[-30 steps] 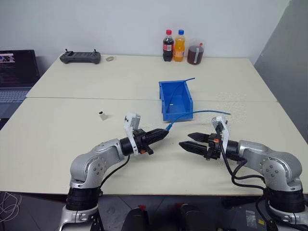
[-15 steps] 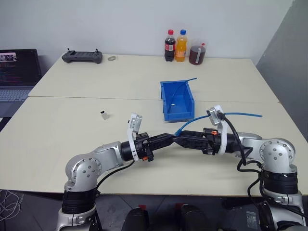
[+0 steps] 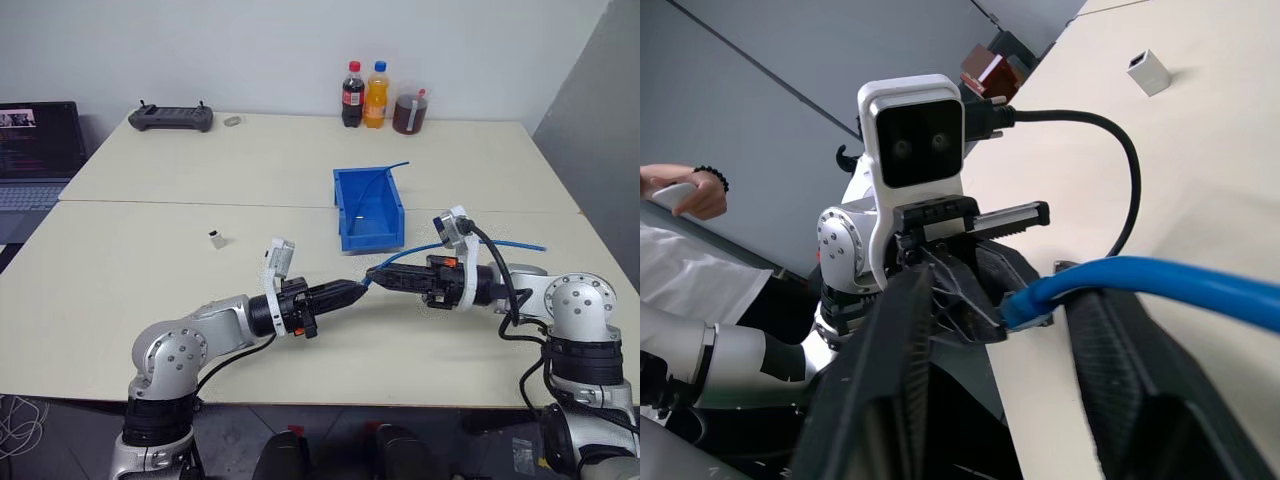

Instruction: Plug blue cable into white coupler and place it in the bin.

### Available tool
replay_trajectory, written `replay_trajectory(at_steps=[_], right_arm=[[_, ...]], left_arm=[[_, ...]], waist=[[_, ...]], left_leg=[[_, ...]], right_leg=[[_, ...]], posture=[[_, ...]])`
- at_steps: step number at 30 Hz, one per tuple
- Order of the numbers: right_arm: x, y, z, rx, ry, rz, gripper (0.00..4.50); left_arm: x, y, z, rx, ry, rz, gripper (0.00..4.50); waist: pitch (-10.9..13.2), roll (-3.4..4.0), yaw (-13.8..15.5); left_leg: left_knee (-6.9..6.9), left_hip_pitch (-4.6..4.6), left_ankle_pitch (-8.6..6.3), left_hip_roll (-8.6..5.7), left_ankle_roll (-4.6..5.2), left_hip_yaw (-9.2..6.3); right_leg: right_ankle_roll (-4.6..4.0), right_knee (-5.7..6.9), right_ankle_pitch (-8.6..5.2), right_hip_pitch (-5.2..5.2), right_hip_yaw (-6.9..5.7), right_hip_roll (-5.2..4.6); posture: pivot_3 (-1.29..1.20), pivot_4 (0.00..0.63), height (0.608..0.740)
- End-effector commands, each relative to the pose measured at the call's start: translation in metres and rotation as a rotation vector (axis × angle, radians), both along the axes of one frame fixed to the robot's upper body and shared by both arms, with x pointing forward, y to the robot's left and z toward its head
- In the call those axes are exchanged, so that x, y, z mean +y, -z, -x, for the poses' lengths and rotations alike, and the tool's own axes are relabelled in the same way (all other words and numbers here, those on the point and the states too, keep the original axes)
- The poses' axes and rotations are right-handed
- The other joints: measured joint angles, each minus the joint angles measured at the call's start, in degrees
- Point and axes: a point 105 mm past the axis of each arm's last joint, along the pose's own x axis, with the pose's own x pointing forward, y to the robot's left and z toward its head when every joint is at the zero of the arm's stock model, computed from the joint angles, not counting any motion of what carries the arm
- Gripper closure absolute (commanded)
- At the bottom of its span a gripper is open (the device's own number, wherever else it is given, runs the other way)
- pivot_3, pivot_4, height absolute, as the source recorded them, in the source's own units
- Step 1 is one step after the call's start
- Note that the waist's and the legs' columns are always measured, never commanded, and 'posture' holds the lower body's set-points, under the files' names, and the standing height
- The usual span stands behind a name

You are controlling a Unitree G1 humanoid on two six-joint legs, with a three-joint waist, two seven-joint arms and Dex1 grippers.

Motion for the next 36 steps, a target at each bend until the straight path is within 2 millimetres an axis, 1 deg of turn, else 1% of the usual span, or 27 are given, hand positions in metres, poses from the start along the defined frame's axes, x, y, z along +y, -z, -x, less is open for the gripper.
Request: replay_trajectory(at_steps=[1, 2, 10, 14, 17, 18, 25, 27, 28, 34, 35, 36], right_arm=[[0.006, -0.0102, 0.0092, -0.046, -0.072, -0.023, 3.51], [0.0062, -0.0095, 0.0096, -0.046, -0.074, -0.021, 3.59], [0.0048, -0.0059, 0.0094, -0.044, -0.08, -0.003, 3.59], [0.0043, -0.0062, 0.0066, -0.048, -0.071, 0.0, 3.03], [0.0039, -0.0061, 0.0041, -0.053, -0.06, 0.006, 2.28], [0.0037, -0.0062, 0.0037, -0.054, -0.057, 0.007, 2.14], [0.0033, -0.0072, 0.0007, -0.053, -0.047, 0.002, 2.14], [0.0019, -0.0064, 0.0004, -0.047, -0.041, -0.002, 2.5], [0.0013, -0.0061, 0.0002, -0.044, -0.039, -0.002, 2.59], [0.0012, -0.003, 0.004, -0.048, -0.061, 0.012, 3.93], [0.001, -0.0025, 0.0042, -0.048, -0.062, 0.014, 4.22], [0.0007, -0.0025, 0.0043, -0.047, -0.064, 0.014, 4.35]], left_arm=[[-0.0013, -0.0114, 0.0004, -0.04, 0.013, 0.023, 4.26], [-0.0019, -0.0119, 0.0008, -0.041, 0.016, 0.025, 4.26], [-0.0033, -0.0128, 0.0008, -0.041, 0.023, 0.026, 4.26], [-0.004, -0.0134, 0.0004, -0.044, 0.026, 0.026, 4.26], [-0.0045, -0.0135, 0.0006, -0.045, 0.028, 0.025, 4.26], [-0.0047, -0.0133, 0.001, -0.045, 0.029, 0.024, 4.26], [-0.0058, -0.0131, 0.0002, -0.046, 0.03, 0.023, 4.26], [-0.0061, -0.013, 0.001, -0.047, 0.03, 0.023, 4.26], [-0.0062, -0.013, 0.0012, -0.047, 0.03, 0.022, 4.26], [-0.0044, -0.0124, -0.001, -0.048, 0.017, 0.018, 4.26], [-0.0043, -0.0123, -0.0012, -0.049, 0.016, 0.018, 4.26], [-0.0041, -0.0121, -0.0013, -0.05, 0.016, 0.016, 4.26]], waist=[[0.0, 0.0, 0.0], [0.0, 0.0, 0.0], [0.0, 0.0, 0.0], [0.0, 0.0, 0.0], [0.0, 0.0, -0.01], [0.0, 0.0, 0.0], [0.01, 0.0, 0.0], [0.01, -0.01, 0.0], [0.01, -0.01, 0.0], [0.01, -0.01, 0.0], [0.01, -0.01, 0.0], [0.01, -0.01, 0.0]], left_leg=[[0.0, 0.0, 0.0, -0.01, 0.0, 0.0], [-0.01, 0.0, 0.0, -0.02, 0.0, -0.01], [-0.02, 0.0, 0.0, -0.07, 0.0, -0.03], [-0.02, -0.01, 0.0, -0.1, 0.0, -0.03], [-0.03, -0.01, 0.0, -0.1, 0.0, -0.04], [-0.03, -0.01, 0.0, -0.1, 0.0, -0.04], [-0.03, -0.01, 0.0, -0.12, 0.01, -0.04], [-0.03, -0.01, 0.0, -0.13, 0.0, -0.04], [-0.03, -0.01, 0.0, -0.13, 0.0, -0.04], [-0.04, -0.02, 0.0, -0.14, 0.01, -0.04], [-0.04, -0.02, 0.0, -0.15, 0.01, -0.04], [-0.04, -0.02, 0.0, -0.14, 0.01, -0.04]], right_leg=[[0.01, 0.0, 0.0, 0.0, 0.0, -0.01], [0.01, 0.0, -0.01, 0.0, 0.0, -0.02], [0.04, 0.0, -0.02, 0.0, 0.0, -0.06], [0.06, 0.0, -0.04, 0.0, 0.0, -0.08], [0.07, 0.0, -0.04, 0.0, 0.0, -0.09], [0.07, 0.0, -0.04, 0.0, -0.01, -0.09], [0.09, 0.0, -0.05, 0.0, 0.0, -0.12], [0.09, 0.0, -0.05, 0.0, 0.0, -0.12], [0.09, 0.0, -0.05, 0.0, 0.0, -0.12], [0.1, -0.01, -0.06, 0.0, 0.0, -0.13], [0.1, -0.01, -0.06, 0.0, 0.0, -0.13], [0.11, -0.01, -0.06, 0.0, -0.01, -0.14]], posture=[[0.0, 0.15, 0.74], [0.0, 0.15, 0.74], [0.0, 0.15, 0.74], [0.0, 0.15, 0.74], [0.0, 0.15, 0.74], [0.0, 0.15, 0.74], [0.0, 0.15, 0.74], [0.0, 0.15, 0.74], [0.0, 0.15, 0.74], [0.0, 0.15, 0.74], [0.0, 0.15, 0.74], [0.0, 0.15, 0.74]])
